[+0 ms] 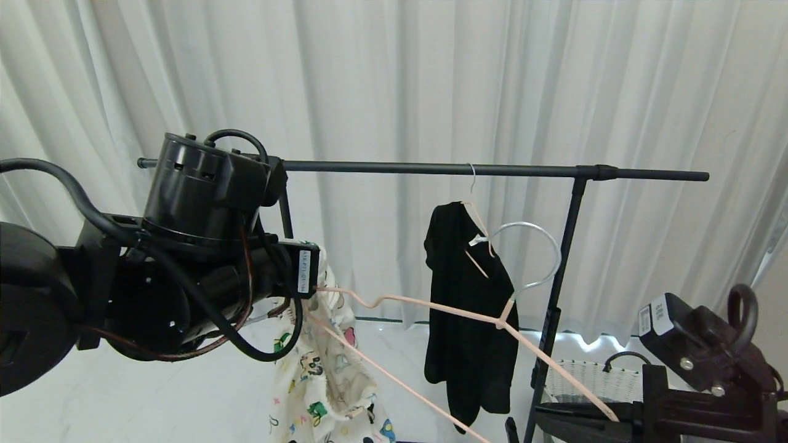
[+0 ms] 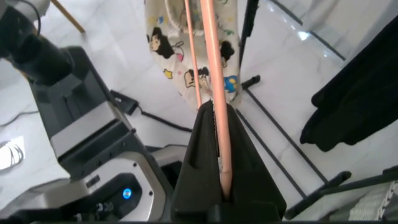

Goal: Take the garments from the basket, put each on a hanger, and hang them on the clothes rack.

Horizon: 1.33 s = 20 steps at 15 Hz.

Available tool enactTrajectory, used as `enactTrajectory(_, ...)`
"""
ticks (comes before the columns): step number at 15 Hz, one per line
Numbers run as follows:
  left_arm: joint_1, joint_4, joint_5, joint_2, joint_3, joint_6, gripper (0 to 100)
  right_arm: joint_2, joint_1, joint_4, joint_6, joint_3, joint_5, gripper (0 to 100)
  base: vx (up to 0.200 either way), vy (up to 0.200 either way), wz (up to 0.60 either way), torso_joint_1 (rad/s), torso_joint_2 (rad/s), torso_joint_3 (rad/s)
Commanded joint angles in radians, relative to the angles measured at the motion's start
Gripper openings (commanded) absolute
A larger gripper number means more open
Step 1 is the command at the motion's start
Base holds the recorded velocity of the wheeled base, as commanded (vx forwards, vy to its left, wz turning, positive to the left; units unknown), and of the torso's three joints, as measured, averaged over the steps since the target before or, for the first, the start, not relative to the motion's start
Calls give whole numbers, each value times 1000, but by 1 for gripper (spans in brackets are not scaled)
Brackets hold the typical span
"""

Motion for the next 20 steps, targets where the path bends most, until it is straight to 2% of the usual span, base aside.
enactTrajectory(1,-3,-11,11,11,-2,-1,0,28,-2,-6,4,-14,-1,0,0,0,0,0,0,0)
enactTrajectory(2,-5,-47,48,28,-4,-1,0,60,-1,-28,9,-31,-18,0,0,0,0,0,0,0)
enactTrajectory(4,-23,-56,73,28,-4,-2,0,114,-2,-75,12,-53,-41,0,0,0,0,0,0,0)
enactTrajectory(6,-28,-56,73,25,-10,-2,0,155,-9,-108,39,-73,-76,0,0,0,0,0,0,0)
enactTrajectory(9,-38,-56,71,23,-30,-1,0,174,-2,-109,42,-91,-74,0,0,0,0,0,0,0)
enactTrajectory(15,-221,-56,59,11,-39,4,0,218,4,-109,41,-131,-76,0,0,0,0,0,0,0)
enactTrajectory(20,-273,-56,13,20,-110,6,0,300,21,-109,41,-212,-78,0,0,0,0,0,0,0)
